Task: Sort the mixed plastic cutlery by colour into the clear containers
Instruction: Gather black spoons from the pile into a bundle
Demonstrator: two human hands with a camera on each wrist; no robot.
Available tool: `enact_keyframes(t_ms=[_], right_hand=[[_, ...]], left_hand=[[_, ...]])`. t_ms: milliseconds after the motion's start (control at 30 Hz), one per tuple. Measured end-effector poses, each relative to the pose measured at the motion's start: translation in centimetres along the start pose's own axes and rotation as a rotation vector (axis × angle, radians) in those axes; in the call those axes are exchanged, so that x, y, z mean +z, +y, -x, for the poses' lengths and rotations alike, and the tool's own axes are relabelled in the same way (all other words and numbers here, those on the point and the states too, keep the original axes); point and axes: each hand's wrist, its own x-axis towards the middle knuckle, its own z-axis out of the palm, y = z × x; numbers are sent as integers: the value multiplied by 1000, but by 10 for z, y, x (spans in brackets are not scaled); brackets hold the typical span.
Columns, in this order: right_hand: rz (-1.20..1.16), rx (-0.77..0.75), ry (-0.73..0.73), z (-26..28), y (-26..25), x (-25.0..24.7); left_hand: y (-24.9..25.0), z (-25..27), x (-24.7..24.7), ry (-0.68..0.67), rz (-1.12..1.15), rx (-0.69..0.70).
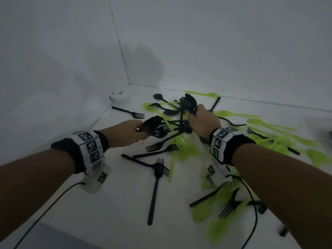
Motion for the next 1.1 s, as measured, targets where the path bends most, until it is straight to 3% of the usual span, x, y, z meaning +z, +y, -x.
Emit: enact_keyframes(t_ms=[200, 300, 400, 500, 833, 1100], right_hand=[[65, -66, -87, -12, 8, 0], [78, -84, -76, -16, 5, -2], [107, -125, -141, -23, -2, 1], [194, -162, -179, -29, -16, 10], [370, -103, -258, -47, -50, 29], [412, -75, -369, -51, -54, 32]], left_hand=[[-5, 5, -13, -115, 101, -38], [-12, -5, -20, -131, 0, -10], [-19, -19, -23, -19, -132, 48], [-26, -30, -21, 119, -83, 78], [-68, -63, -20, 294, 31, 104], [-89, -91, -31, 219, -273, 126]])
